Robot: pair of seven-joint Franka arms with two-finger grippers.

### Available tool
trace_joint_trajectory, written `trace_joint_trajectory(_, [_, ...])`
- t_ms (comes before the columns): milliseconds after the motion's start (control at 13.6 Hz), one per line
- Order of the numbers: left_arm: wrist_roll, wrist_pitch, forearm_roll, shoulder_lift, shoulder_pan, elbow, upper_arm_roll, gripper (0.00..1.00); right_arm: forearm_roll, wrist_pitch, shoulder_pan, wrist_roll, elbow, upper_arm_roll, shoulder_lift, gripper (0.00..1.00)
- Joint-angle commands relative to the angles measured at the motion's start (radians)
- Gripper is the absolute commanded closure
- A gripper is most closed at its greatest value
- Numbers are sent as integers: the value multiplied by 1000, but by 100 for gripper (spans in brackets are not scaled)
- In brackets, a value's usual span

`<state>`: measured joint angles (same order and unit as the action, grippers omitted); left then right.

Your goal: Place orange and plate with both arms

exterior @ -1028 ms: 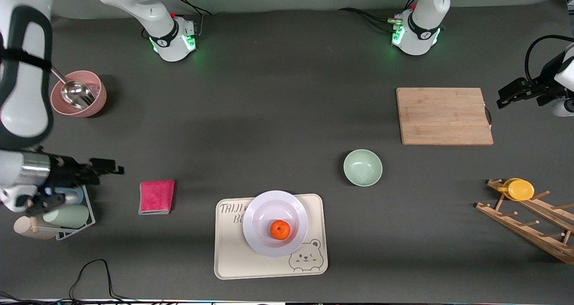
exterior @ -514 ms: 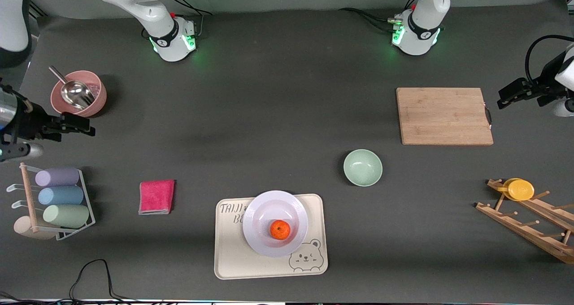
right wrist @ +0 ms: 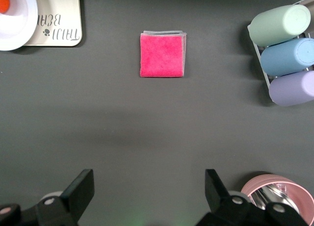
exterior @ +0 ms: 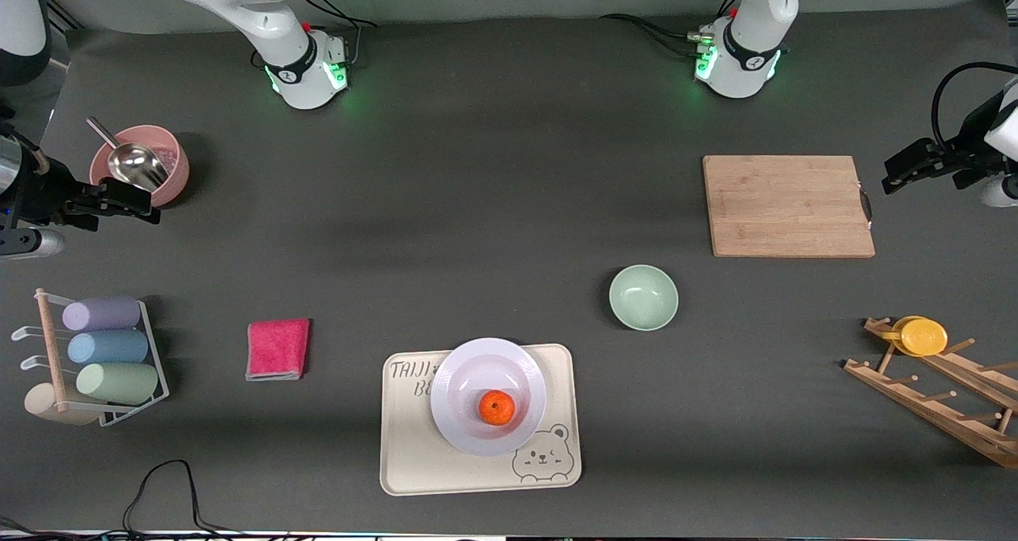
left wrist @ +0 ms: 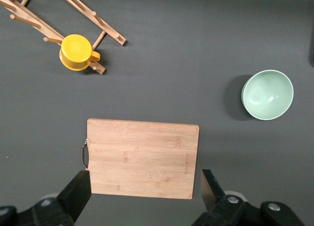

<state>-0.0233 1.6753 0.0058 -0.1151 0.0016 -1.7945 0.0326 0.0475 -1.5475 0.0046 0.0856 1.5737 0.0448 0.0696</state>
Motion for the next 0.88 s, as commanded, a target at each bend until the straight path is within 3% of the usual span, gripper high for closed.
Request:
trace_joint_trajectory(0, [3, -2, 5, -11, 2, 3, 1, 0, -40, 9, 0, -50, 14, -10, -21, 0])
trace_joint_trajectory(807, [3, 8, 6, -9, 5, 4, 1, 0, -75, 10, -3, -95, 9, -5, -22, 0])
